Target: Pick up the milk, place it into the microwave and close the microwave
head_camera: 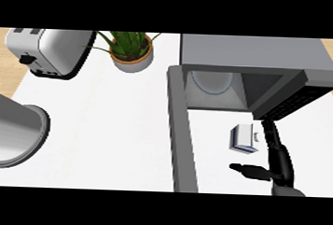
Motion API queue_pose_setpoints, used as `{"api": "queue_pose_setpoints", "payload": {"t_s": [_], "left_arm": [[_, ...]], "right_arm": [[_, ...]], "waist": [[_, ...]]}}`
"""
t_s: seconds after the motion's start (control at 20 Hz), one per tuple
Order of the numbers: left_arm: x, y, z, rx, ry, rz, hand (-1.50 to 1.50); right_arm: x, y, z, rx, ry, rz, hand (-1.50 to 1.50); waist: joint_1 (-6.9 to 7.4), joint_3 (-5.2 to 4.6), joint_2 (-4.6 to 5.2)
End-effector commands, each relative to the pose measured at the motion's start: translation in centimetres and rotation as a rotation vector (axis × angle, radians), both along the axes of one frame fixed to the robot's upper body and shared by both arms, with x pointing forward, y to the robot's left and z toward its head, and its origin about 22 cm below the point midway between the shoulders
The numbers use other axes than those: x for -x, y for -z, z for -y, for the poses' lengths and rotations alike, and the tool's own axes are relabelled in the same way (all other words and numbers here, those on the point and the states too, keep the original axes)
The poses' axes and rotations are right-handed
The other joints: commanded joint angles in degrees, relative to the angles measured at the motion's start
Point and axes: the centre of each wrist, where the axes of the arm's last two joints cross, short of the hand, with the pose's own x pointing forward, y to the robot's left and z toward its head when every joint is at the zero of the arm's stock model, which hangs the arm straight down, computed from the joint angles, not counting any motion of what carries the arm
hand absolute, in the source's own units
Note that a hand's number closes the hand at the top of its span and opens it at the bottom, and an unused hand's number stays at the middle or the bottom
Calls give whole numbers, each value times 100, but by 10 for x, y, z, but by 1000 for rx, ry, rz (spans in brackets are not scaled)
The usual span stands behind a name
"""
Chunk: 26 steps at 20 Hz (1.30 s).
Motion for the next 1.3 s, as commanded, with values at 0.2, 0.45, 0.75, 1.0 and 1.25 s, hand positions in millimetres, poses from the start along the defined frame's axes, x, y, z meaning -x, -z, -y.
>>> {"api": "queue_pose_setpoints", "payload": {"t_s": [0.2, 0.45, 0.75, 1.0, 1.25], "left_arm": [[14, -17, 11, 5, 44, 59, -150], [5, -20, 3, 6, 42, 57, -150], [5, -14, 12, 24, 47, 55, -150], [8, -2, 2, 16, 20, 60, -150], [2, -5, -1, 22, 34, 56, -150]], "right_arm": [[-18, 19, 3, 41, -2, 11, -150], [-19, 33, 0, 13, -27, -9, 150], [-35, 25, -5, 125, -95, 129, 150], [-39, 26, -21, 30, -61, 173, 150], [-69, -12, 38, 22, -94, 181, 150]], "waist": [[24, 3, 3], [61, 9, 20], [91, 13, 31], [63, 8, 21], [29, 7, 25]]}}
